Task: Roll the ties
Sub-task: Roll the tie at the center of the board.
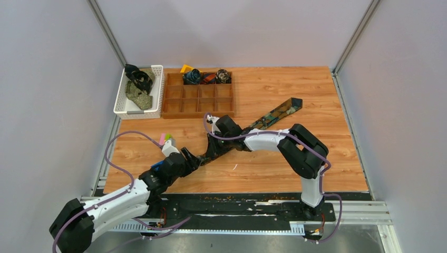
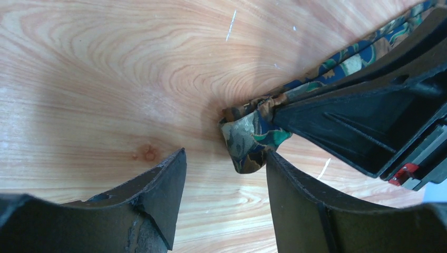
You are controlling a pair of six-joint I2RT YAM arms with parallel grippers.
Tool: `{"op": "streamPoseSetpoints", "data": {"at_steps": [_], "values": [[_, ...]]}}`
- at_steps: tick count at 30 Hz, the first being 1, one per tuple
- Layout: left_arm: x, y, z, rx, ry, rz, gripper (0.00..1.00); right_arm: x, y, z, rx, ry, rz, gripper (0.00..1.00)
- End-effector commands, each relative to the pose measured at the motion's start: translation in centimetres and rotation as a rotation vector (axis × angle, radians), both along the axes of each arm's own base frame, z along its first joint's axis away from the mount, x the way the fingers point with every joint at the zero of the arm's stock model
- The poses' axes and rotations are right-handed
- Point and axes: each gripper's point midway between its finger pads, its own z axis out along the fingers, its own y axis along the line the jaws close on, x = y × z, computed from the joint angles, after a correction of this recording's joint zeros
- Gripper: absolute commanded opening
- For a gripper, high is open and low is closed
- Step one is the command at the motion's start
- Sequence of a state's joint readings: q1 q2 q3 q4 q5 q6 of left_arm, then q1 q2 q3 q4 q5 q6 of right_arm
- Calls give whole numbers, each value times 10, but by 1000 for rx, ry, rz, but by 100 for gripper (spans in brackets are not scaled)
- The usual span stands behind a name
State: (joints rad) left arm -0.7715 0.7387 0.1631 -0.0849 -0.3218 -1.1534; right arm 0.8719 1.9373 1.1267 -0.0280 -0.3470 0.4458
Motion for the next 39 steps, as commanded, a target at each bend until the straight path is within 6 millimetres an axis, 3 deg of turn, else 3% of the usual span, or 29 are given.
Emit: {"op": "streamPoseSetpoints", "data": {"at_steps": [1,26,32,36,39], "values": [[9,-3,5,-77,-14,71,65,-8,-34,-40,-147,39,-43,0],[6,-7,-32,-121,156,191,52,-13,-33,-36,-103,37,-46,0],[5,-6,-39,-103,168,186,37,-13,-34,-37,-102,38,-49,0],[6,-10,-40,-94,152,152,11,-11,-32,-30,-71,18,-66,0],[6,-15,-39,-63,147,104,0,-10,-29,-20,-41,6,-69,1]]}}
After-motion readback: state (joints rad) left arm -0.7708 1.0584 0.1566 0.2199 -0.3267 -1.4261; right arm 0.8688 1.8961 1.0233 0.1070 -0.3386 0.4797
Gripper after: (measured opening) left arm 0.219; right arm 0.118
